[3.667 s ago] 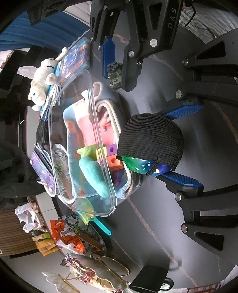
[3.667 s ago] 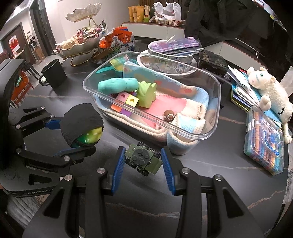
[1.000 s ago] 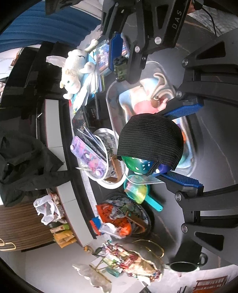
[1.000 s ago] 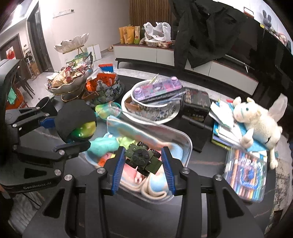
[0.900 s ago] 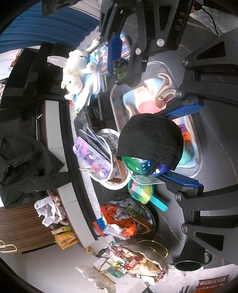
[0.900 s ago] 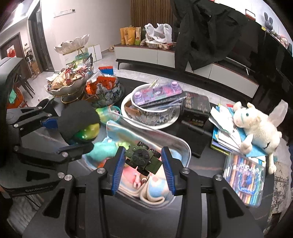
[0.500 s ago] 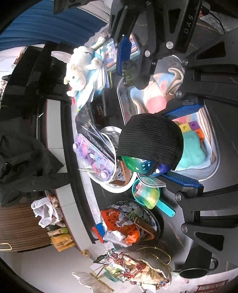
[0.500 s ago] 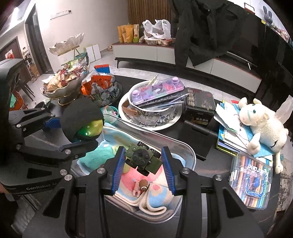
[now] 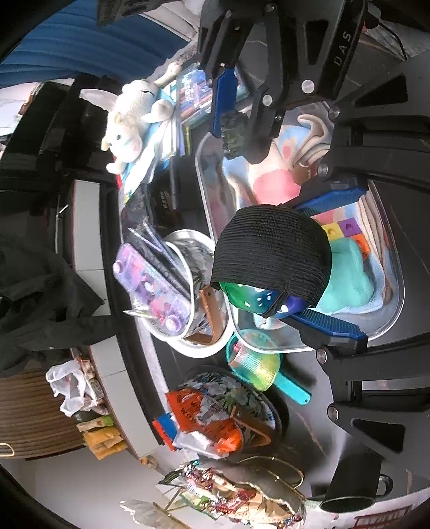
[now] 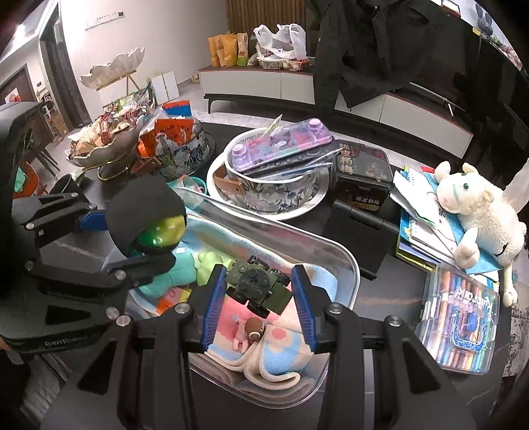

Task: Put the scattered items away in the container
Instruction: 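Lower the tank and black ball into the clear container and open both grippers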

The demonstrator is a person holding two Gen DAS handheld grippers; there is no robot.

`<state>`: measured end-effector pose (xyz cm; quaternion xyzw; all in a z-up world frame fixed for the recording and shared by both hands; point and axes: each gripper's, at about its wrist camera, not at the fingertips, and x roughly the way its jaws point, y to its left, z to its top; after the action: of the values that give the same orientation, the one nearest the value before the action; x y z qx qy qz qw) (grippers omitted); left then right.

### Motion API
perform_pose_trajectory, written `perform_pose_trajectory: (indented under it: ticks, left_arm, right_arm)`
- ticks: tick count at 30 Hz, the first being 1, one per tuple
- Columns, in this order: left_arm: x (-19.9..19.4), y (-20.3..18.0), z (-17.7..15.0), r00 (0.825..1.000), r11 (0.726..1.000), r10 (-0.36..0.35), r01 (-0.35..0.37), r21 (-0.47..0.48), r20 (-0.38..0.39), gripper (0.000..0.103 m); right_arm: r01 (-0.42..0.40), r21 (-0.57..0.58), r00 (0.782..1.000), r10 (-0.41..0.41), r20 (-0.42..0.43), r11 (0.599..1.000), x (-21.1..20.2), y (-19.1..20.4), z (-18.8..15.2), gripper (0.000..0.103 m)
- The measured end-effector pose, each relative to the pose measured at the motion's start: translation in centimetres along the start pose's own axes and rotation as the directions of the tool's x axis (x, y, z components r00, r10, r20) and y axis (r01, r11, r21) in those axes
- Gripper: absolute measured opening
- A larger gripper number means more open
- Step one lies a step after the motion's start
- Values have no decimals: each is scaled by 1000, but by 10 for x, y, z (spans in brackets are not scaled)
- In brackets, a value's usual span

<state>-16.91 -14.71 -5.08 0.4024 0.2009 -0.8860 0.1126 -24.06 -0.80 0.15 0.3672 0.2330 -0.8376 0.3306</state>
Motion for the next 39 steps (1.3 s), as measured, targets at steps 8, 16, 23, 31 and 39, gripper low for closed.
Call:
perform_pose_trajectory:
  ticks: [8,16,23,31,39]
  left_arm:
    - [10,-1,-6,1000,1000,-1,1,-1,-24,51]
    - [9,-1,-9,1000,1000,2,-2,3,-27,51]
    - [10,-1,-9,999,1000,14,-14,5,-35,52]
    - [12,-1,-10,998,1000,27,-27,5,-59,57]
    - [10,2,-9,996,997,72,-71,16,-61,80]
  right_arm:
    - [-8,-16,1000,8,-23,1000,9,4,-4,37]
    - [-12,-29,999,12,-33,1000,10,7,-6,37]
    - [8,-39,999,-9,-30,999,10,8,-6,37]
    - [34,-44,999,-36,-36,998,10,8,-5,38]
    - [123,-67,992,-125,-34,990,11,6,-5,55]
